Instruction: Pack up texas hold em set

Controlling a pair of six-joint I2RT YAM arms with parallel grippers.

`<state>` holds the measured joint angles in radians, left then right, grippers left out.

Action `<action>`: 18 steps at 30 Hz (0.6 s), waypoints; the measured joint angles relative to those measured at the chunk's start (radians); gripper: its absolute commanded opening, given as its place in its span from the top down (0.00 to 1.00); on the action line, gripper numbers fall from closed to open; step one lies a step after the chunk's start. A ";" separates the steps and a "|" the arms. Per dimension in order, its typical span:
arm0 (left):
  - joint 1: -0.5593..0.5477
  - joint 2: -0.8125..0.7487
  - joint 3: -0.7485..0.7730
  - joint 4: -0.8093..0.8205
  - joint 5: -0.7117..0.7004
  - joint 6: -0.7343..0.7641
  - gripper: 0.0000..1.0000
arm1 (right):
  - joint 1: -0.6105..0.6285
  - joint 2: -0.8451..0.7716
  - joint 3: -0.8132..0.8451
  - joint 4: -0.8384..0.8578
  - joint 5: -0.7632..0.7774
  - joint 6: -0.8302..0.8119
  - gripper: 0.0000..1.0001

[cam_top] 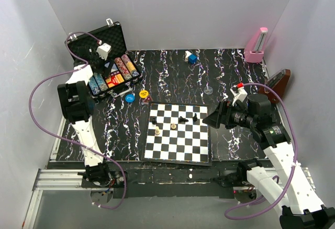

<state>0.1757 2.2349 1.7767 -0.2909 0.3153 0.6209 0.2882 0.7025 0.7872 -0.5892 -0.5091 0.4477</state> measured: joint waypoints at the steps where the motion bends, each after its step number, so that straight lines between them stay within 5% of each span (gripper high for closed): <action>1: 0.000 -0.005 -0.003 0.006 0.003 -0.009 0.07 | 0.000 -0.001 0.000 0.000 0.000 0.000 0.06; 10: 0.000 -0.019 -0.018 0.093 -0.037 -0.139 0.49 | 0.000 -0.005 0.000 0.000 0.001 0.006 0.06; 18: 0.000 -0.019 -0.018 0.128 -0.110 -0.240 0.68 | 0.000 -0.010 -0.003 0.001 0.001 0.020 0.06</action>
<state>0.1757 2.2154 1.7584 -0.1627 0.2050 0.3805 0.2882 0.6930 0.7845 -0.5880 -0.5079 0.4675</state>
